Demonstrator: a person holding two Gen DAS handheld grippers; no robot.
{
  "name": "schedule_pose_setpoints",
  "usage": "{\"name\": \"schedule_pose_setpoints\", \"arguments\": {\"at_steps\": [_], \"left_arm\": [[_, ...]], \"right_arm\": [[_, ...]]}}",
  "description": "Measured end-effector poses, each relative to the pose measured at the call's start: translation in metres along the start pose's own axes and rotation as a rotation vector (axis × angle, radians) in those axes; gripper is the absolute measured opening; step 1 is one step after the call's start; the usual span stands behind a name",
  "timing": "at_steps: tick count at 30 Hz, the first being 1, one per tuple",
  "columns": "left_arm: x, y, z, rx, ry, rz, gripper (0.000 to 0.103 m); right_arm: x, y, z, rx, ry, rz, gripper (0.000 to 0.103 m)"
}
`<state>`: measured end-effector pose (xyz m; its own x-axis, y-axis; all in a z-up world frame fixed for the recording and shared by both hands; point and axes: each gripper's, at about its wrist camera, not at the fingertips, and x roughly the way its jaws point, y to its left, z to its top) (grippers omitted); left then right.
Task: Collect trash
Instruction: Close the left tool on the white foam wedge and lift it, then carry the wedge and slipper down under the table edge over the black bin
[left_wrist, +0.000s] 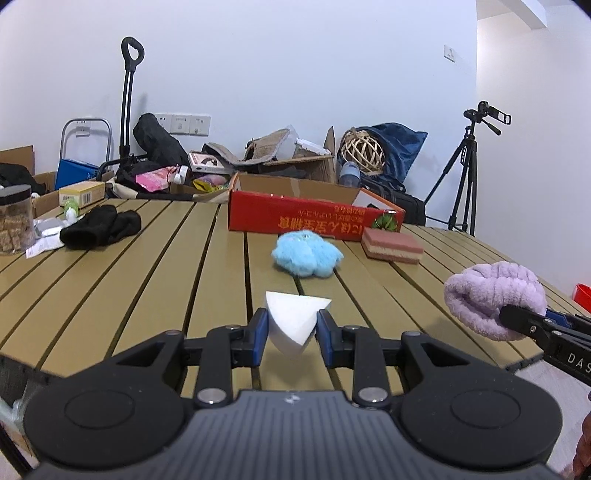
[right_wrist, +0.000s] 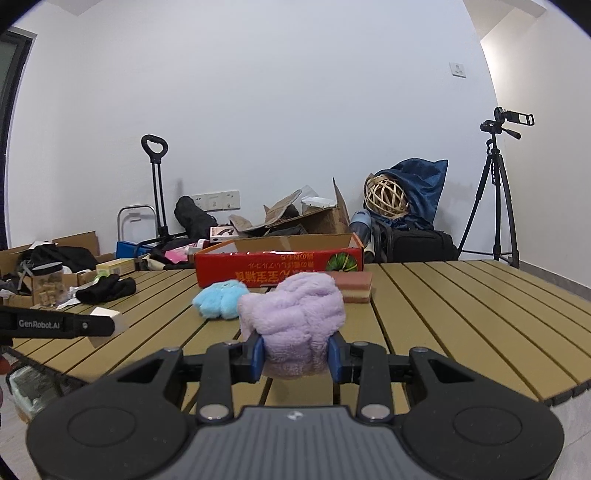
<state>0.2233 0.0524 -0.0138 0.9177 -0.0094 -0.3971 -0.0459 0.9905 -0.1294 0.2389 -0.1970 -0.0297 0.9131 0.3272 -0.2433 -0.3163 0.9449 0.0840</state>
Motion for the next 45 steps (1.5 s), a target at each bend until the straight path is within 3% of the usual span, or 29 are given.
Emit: {"name": "schedule_pose_setpoints", "arguments": {"at_steps": [22, 34, 45], "left_arm": [[-0.048, 0.009, -0.059, 0.027, 0.128, 0.036, 0.029], [-0.059, 0.009, -0.090, 0.059, 0.203, 0.048, 0.029], [-0.058, 0.016, -0.111, 0.063, 0.266, 0.062, 0.029]], "right_arm": [[-0.060, 0.029, -0.048, -0.089, 0.112, 0.069, 0.032], [-0.066, 0.053, -0.087, -0.153, 0.287, 0.104, 0.032], [-0.047, 0.057, -0.118, -0.148, 0.507, 0.064, 0.032]]}}
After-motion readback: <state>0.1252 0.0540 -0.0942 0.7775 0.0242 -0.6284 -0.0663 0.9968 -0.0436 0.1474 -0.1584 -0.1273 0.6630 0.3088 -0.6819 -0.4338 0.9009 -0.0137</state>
